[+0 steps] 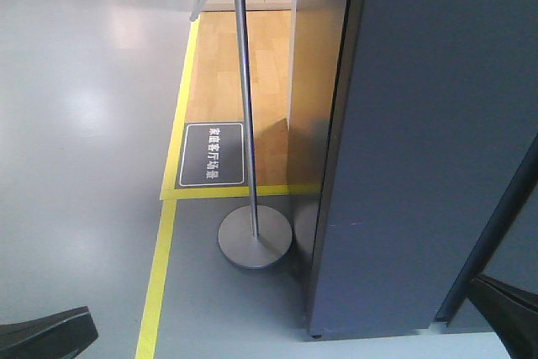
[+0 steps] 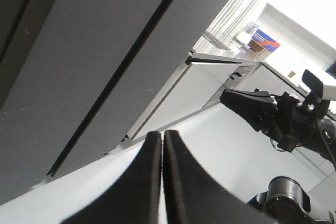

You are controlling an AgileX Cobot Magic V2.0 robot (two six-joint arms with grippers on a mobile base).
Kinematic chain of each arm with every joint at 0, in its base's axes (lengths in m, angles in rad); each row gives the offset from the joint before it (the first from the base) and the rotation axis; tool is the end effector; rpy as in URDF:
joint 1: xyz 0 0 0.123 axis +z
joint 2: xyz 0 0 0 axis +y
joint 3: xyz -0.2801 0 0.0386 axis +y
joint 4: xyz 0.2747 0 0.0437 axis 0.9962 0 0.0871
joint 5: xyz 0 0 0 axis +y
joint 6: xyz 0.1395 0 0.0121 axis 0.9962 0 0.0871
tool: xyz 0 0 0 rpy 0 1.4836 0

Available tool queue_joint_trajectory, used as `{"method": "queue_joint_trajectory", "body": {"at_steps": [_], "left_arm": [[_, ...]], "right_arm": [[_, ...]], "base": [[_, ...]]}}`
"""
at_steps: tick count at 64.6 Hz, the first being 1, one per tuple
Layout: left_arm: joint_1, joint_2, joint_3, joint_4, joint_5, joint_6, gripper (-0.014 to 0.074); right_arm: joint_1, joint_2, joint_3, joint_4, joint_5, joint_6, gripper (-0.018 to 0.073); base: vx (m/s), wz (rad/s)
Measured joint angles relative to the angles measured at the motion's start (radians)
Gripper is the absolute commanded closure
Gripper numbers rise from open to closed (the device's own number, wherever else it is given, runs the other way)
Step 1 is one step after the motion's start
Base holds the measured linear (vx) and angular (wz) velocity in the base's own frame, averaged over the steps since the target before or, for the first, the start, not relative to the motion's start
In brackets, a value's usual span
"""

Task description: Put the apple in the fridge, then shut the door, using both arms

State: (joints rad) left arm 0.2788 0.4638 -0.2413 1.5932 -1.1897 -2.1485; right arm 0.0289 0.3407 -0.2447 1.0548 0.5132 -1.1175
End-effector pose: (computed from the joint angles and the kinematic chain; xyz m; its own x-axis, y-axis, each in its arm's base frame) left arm 0.1277 -0.0986 0.2549 -0.5414 -0.3467 -0.7660 0.5818 0.5033 -0.6389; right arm 0.1464 0.0641 0.2351 -0.2202 -0.1181 -0.9683 -0.4672 0.8842 -0.0016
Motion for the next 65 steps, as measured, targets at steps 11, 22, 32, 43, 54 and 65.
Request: {"method": "queue_joint_trajectory", "body": {"at_steps": [11,22,32,43,54,65], "left_arm": [[0.000,0.000,0.000,-0.163,0.037,0.000,0.0603],[0.000,0.000,0.000,-0.486,0.087,0.000,0.0603],[-0.001,0.000,0.001,-0.734,0.099,0.000,0.0603],[-0.044,0.000,0.021,-0.795,0.159,0.178,0.0603],[-0.087,0.000,0.024,-0.770,0.179,0.644,0.0603],[-0.136,0.000,0.073,-0.888,0.296,1.019,0.0603]], "right_arm": [[0.000,0.000,0.000,0.000,0.000,0.000,0.0563],[0.000,0.000,0.000,0.000,0.001,0.000,0.0563],[0.000,0.000,0.000,0.000,0.001,0.000,0.0563],[0.000,0.000,0.000,0.000,0.001,0.000,0.0563],[0.000,0.000,0.000,0.000,0.001,0.000,0.0563],[0.000,-0.001,0.000,0.000,0.001,0.000,0.0563]], "base": [[0.00,0.00],[0.00,0.00],[0.00,0.00],[0.00,0.00],[0.00,0.00],[0.00,0.00]]}}
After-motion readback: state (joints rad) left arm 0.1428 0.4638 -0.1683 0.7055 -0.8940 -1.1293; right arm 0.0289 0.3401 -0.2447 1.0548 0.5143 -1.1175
